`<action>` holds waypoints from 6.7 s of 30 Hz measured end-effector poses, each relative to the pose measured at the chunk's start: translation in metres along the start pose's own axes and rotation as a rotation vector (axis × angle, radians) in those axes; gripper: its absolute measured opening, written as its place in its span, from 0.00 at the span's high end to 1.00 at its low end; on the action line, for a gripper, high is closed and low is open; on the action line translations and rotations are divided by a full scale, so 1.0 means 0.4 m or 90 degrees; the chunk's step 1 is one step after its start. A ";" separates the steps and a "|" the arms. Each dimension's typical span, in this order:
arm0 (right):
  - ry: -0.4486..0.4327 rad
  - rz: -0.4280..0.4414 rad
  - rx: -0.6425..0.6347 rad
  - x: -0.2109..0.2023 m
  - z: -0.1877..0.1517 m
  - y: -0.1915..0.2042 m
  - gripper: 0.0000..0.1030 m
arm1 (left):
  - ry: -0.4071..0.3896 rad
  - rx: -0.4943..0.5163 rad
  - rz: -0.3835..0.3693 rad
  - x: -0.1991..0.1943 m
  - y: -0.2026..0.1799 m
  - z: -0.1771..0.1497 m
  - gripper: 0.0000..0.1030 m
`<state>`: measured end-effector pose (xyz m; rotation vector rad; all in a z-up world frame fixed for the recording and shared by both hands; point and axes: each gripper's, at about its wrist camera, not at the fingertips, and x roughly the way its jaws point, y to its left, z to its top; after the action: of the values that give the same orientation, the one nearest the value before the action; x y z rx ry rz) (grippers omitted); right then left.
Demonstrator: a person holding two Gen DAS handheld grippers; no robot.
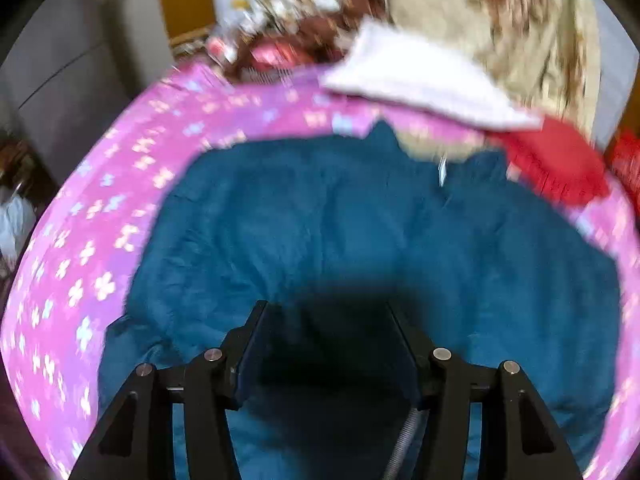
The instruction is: Fold large clothes
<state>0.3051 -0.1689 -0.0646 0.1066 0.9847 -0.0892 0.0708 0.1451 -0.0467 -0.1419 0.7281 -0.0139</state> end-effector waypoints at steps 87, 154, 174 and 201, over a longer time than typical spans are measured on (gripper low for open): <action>-0.117 0.285 0.328 -0.673 -1.096 -0.437 0.88 | 0.167 -0.142 -0.266 -0.177 0.086 -0.126 0.92; -0.204 0.085 0.340 -0.237 -0.049 -0.750 0.24 | 0.123 -0.089 0.037 0.659 -0.298 0.628 0.61; -0.139 -0.099 0.088 -0.079 -0.158 -0.487 0.23 | 0.156 0.180 -0.073 0.615 -0.732 0.377 0.53; -0.169 -0.088 0.134 -0.116 -0.098 -0.563 0.18 | 0.115 0.159 -0.006 0.616 -0.608 0.441 0.48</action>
<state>0.2195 -0.3859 -0.0585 0.2145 0.7136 -0.3256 0.3808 -0.0889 -0.0473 0.0967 0.8987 -0.1278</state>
